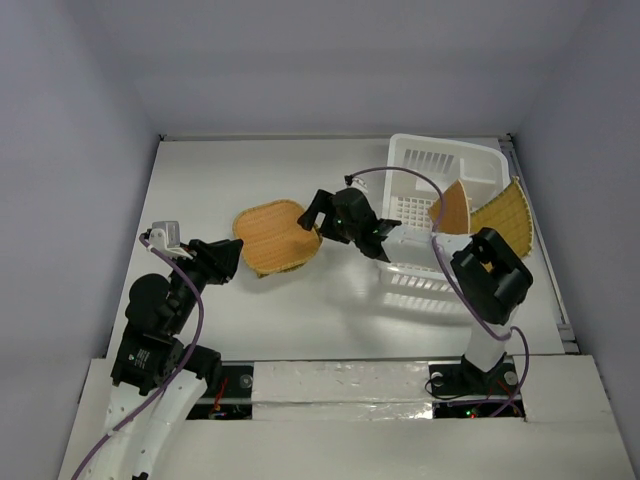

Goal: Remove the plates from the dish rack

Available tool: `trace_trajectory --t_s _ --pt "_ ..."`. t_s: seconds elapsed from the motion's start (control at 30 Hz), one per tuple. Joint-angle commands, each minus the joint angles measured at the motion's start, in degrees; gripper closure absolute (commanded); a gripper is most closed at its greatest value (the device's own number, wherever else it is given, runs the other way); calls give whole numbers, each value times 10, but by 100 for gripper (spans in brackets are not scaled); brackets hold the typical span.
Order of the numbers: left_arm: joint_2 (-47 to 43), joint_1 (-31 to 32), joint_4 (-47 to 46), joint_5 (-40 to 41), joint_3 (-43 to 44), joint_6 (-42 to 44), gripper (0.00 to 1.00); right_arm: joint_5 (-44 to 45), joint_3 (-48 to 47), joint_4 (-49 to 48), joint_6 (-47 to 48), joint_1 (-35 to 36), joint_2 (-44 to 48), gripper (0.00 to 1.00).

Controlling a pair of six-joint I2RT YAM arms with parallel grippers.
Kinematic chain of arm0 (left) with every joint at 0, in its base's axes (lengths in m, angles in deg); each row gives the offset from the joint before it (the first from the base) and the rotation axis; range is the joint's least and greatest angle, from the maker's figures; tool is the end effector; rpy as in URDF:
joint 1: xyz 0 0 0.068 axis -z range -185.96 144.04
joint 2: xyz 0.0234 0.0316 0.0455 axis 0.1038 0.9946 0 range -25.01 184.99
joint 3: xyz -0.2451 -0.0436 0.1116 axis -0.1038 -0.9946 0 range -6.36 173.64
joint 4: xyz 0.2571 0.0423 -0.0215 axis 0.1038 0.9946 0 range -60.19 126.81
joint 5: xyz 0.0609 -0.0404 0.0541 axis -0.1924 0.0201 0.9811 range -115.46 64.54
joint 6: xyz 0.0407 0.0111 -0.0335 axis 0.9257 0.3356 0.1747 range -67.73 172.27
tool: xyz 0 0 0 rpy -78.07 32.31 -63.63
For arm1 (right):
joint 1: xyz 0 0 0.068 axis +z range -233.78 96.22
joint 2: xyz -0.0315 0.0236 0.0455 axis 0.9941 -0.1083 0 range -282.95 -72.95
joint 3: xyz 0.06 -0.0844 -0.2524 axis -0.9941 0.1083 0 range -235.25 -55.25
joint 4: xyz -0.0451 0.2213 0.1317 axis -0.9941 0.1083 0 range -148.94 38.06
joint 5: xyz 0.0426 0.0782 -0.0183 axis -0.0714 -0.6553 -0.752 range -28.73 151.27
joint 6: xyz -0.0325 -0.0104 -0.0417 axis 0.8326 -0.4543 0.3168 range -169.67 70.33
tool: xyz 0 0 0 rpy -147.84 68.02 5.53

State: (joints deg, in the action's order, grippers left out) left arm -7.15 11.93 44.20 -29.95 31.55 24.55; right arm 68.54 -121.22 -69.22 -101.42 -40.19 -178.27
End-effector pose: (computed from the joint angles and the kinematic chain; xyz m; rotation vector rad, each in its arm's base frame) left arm 0.0821 -0.0295 0.3457 -0.0644 1.5105 -0.7010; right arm 0.3021 0.2814 0.2062 0.2377 2.1839 0.8610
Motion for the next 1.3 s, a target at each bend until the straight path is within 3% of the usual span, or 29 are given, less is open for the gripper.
trace_trajectory --t_s 0.0,0.13,0.23,0.27,0.4,0.53,0.57,0.63,0.67,0.77,0.8,1.03,1.27 --pt "1 -3 -25 -9 -3 0 67 64 -44 59 43 10 42 5" --pt "1 -3 -25 -10 -3 1 67 105 -64 105 68 15 78 14" --pt "-1 -3 -26 -9 -3 1 67 164 -56 157 89 15 146 75" --pt "-1 -3 -25 -10 -3 1 67 183 -52 170 104 15 170 100" --pt "-2 -3 -28 -18 -4 5 70 336 -42 299 147 15 286 100" --pt "-6 -3 -31 -25 -4 6 82 419 -47 455 162 -20 375 100" --pt "-7 -3 -31 -25 -4 7 87 426 -49 514 162 -48 386 95" --pt "-12 -3 -31 -25 -4 8 91 423 -47 558 175 -82 402 73" --pt "-13 -3 -31 -25 -4 8 93 420 -47 594 182 -97 401 53" --pt "-17 2 -29 -23 -3 8 94 434 -45 625 198 -134 381 28" --pt "-17 2 -28 -21 -3 7 94 426 -47 631 207 -148 373 25" --pt "-23 7 -24 -18 0 8 81 422 -70 611 270 -202 296 26" --pt "-27 7 -25 -20 0 8 77 435 -69 570 320 -227 234 51"
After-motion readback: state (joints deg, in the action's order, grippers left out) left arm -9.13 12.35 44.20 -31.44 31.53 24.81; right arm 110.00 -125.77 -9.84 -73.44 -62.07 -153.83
